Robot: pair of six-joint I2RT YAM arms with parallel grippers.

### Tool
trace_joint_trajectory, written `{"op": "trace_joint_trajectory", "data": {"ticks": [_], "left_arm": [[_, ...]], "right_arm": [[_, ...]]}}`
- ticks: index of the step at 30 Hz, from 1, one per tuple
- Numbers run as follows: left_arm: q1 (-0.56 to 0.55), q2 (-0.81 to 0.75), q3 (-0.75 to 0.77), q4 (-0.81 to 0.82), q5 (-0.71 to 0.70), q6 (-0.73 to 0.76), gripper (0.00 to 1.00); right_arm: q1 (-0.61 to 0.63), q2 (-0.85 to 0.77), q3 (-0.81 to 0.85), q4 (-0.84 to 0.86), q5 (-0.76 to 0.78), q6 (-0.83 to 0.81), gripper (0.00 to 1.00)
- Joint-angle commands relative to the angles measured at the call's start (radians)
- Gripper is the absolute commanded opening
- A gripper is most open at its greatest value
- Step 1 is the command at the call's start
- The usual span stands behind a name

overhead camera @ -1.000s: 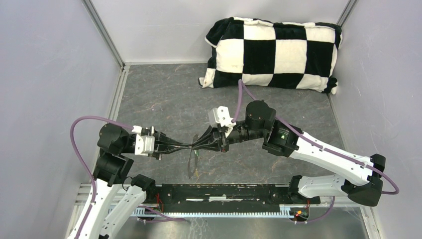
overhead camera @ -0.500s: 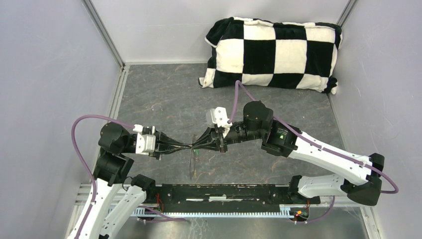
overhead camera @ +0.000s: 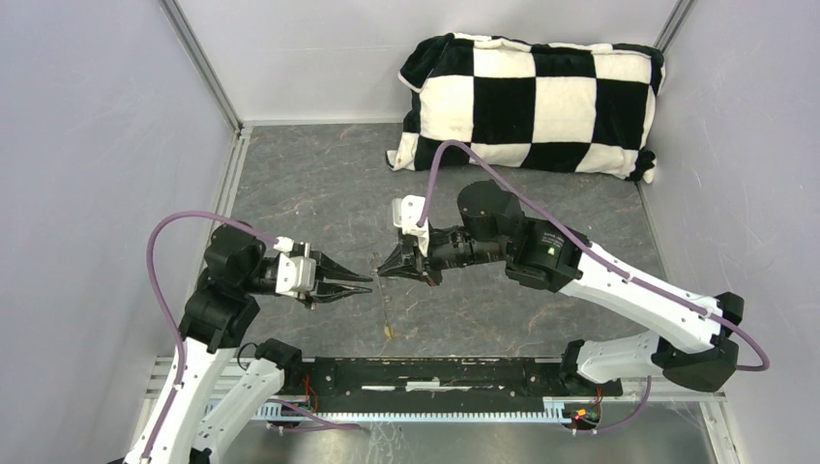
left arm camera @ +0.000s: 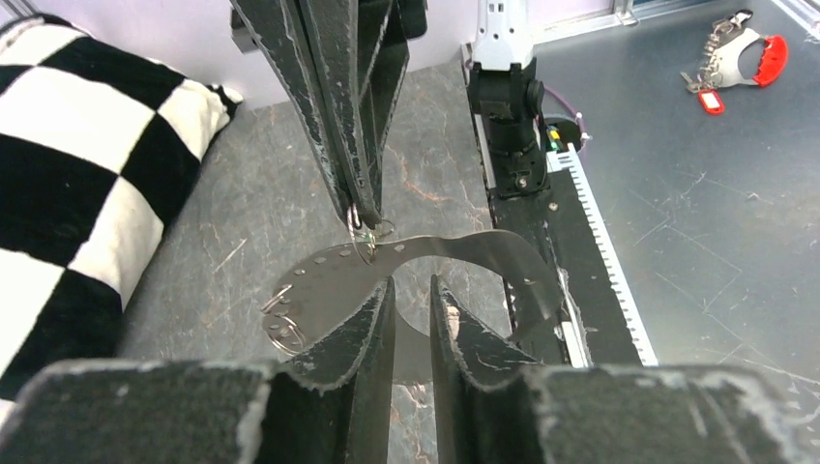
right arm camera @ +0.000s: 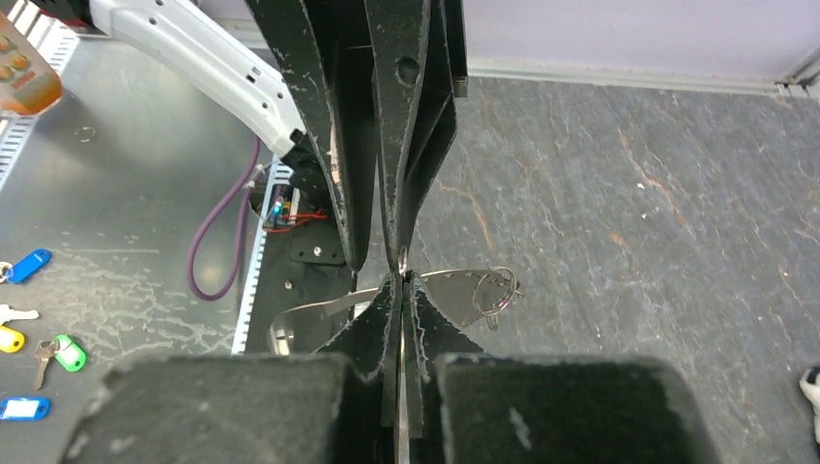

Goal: Put the keys on the keyring
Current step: Adjust the key on the keyring.

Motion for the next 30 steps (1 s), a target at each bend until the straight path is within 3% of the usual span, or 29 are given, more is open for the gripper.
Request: {"op": "trace_joint_trajectory", "data": {"ticks": [1, 13, 17, 22, 27, 30], "left_arm": [[-0.003, 0.044, 0.048, -0.112, -0.02, 0.132, 0.26], [-0.003, 0.075, 0.063, -0.149, -0.078, 0.169, 0.25], [-0.003, 0.071, 0.07, -0.219, -0.106, 0.225, 0.26], [-0.002, 0.058, 0.069, -0.222, -0.163, 0.23, 0.35], [-0.003, 0.054, 0.085, -0.212, -0.132, 0.275, 0.34], [-0.002, 0.069, 0.084, -0.154, -0.115, 0.218, 0.34]], "right_arm": [[-0.001, 0.058, 0.14, -0.178, 0.041, -0.056, 0.01], [0.004, 0.233, 0.382, -0.412, 0.033, -0.102, 0.01], [0.005, 0.234, 0.391, -0.418, 0.044, -0.102, 0.0], [0.004, 0.227, 0.384, -0.421, 0.049, -0.095, 0.01], [0.006, 0.227, 0.376, -0.415, 0.037, -0.09, 0.01], [0.008, 0.233, 0.375, -0.402, 0.031, -0.085, 0.01]]}}
